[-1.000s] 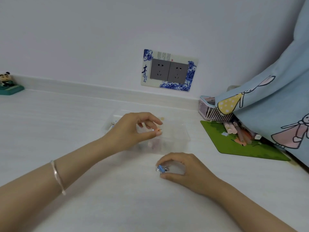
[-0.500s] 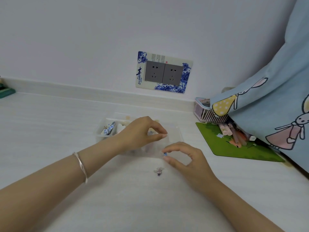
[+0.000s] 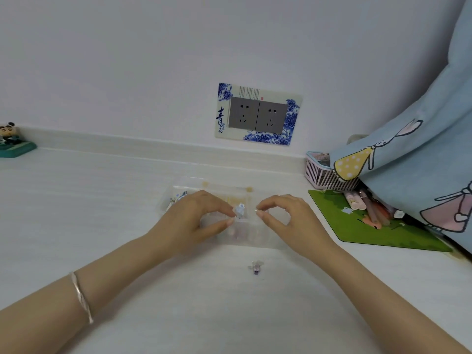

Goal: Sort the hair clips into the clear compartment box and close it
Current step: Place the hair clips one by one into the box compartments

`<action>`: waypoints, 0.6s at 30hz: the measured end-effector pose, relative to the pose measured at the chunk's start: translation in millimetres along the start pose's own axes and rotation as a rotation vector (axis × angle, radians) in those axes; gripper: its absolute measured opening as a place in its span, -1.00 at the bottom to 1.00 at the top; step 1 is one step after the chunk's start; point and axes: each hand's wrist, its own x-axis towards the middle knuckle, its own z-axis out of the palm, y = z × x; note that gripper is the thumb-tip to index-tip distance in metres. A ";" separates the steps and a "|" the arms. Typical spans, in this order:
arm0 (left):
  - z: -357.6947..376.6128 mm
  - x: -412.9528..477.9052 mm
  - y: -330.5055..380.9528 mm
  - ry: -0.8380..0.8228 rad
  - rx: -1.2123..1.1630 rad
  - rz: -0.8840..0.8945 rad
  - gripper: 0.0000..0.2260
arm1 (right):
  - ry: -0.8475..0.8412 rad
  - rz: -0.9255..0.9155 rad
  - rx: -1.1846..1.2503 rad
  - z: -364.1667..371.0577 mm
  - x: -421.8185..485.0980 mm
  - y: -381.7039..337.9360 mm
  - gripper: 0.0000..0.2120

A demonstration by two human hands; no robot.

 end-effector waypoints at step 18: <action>7.9 -12.3 11.9 -0.079 -0.023 0.100 -0.75 | -0.296 -0.054 0.064 6.5 -60.7 -8.2 -0.69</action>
